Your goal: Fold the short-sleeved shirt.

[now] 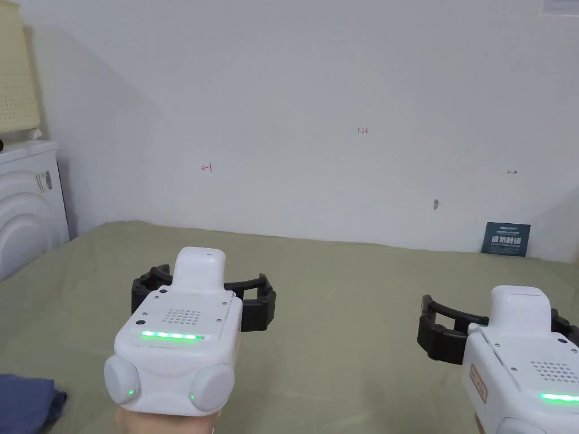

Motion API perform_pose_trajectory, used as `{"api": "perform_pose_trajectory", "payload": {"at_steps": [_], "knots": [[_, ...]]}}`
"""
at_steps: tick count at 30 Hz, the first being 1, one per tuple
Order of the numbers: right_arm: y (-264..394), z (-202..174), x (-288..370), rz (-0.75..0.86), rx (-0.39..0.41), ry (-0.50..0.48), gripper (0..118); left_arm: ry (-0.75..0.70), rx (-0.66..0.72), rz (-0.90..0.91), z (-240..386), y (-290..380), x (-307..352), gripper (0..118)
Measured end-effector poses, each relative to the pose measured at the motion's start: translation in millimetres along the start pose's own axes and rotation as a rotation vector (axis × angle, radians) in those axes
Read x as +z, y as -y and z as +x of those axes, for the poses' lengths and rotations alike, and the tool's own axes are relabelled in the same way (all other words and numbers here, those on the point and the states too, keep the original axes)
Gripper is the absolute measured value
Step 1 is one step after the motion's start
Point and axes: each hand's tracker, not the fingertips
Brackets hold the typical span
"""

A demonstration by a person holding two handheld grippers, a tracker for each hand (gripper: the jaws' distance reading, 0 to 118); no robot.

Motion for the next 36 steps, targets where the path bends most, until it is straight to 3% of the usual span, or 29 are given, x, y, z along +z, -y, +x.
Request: {"api": "perform_pose_trajectory", "payload": {"at_steps": [5,14,23,27,31,36], "knots": [[-1.8,0.0,-2.5,-0.014,-0.011,-0.01,118,-0.003,0.012,-0.009,0.6,1.6,-1.4,118],[3.0,-6.7,-10.6,-0.034,0.021,0.058,118,0.01,-0.002,-0.006,2.7,1.5,-0.6,118],[-2.7,0.6,-12.1,-0.041,-0.095,0.015,118,0.014,0.007,-0.005,3.6,2.6,-1.0,118],[-2.0,0.9,-15.7,-0.075,-0.08,-0.009,118,0.013,0.02,-0.011,3.1,3.6,-2.6,118],[-1.8,-2.4,-19.8,-0.086,-0.054,0.05,118,0.01,0.017,-0.018,3.8,3.7,-3.9,118],[-3.0,5.1,-20.9,-0.099,-0.125,-0.001,118,0.018,0.013,-0.017,3.9,2.6,-4.6,118]]}}
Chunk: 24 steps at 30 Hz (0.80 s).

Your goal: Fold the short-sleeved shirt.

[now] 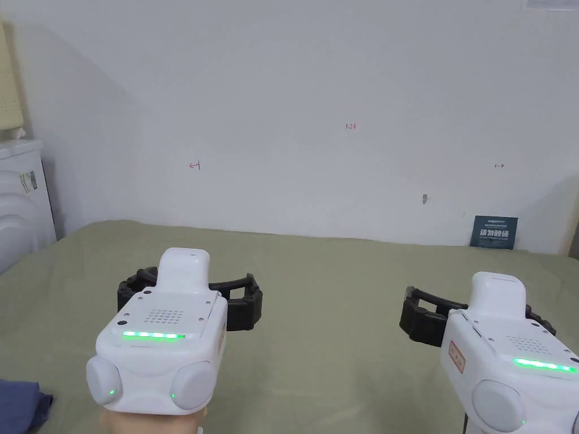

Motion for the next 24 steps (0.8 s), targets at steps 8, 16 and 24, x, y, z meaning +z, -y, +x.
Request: {"api": "perform_pose_trajectory", "payload": {"at_steps": [8,16,24], "knots": [[-1.3,-1.0,5.6,0.002,0.035,-0.003,118,0.01,0.021,-0.011,0.9,0.2,-0.5,118],[-5.9,-3.2,2.5,-0.054,0.005,0.115,118,0.026,0.009,-0.036,4.7,6.0,0.3,118],[-9.2,6.0,-1.6,-0.127,-0.054,-0.052,118,0.018,0.008,-0.041,4.6,5.0,2.5,118]]}}
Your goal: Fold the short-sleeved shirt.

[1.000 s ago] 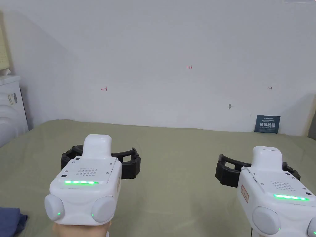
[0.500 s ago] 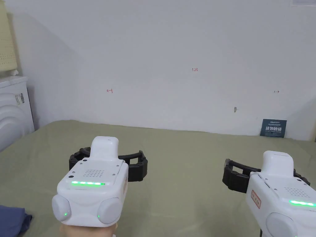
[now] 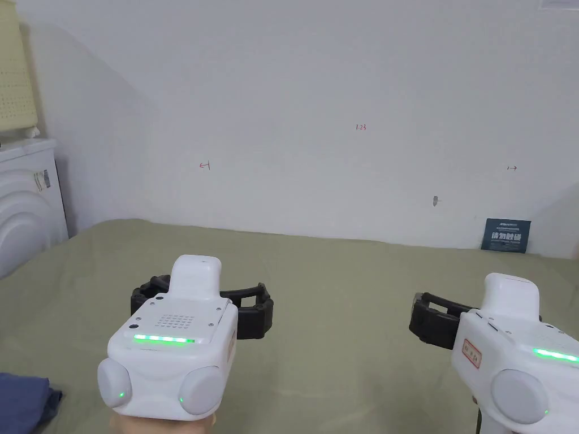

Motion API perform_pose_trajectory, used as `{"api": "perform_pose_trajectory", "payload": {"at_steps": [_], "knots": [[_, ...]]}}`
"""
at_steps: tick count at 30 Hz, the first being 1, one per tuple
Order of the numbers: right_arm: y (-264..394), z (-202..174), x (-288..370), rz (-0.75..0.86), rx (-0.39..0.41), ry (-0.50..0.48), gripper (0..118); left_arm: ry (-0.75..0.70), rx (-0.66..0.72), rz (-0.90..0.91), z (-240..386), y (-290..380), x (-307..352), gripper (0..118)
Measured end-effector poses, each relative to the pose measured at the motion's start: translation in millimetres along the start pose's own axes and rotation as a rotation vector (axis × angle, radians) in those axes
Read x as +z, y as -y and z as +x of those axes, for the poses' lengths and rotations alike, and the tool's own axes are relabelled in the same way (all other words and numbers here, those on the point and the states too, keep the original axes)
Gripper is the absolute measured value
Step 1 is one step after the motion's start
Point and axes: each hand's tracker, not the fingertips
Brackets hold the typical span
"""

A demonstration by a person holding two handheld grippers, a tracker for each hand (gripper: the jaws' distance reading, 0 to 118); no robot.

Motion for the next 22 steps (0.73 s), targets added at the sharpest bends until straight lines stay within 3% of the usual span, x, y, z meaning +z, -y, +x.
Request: {"api": "perform_pose_trajectory", "payload": {"at_steps": [2,8,14,16,19,22], "knots": [[-2.1,3.8,-1.5,-0.041,-0.047,-0.051,118,-0.002,-0.001,0.003,-0.5,-0.6,0.5,118],[-2.6,-2.6,-4.5,-0.086,0.021,-0.004,118,-0.009,-0.006,0.0,-0.8,0.0,0.7,118],[4.5,-0.2,-1.0,-0.04,-0.01,0.004,118,-0.003,-0.005,-0.002,-1.3,1.4,0.4,118],[8.3,-4.2,-1.4,-0.035,0.037,0.038,118,-0.006,-0.003,0.0,-1.3,1.2,-0.4,118],[19.6,-3.6,2.9,0.055,0.123,-0.046,118,-0.004,0.004,0.0,-1.4,0.2,-0.5,118],[25.0,-8.2,5.5,0.08,0.178,0.005,118,-0.002,0.001,0.013,-2.9,1.0,1.0,118]]}}
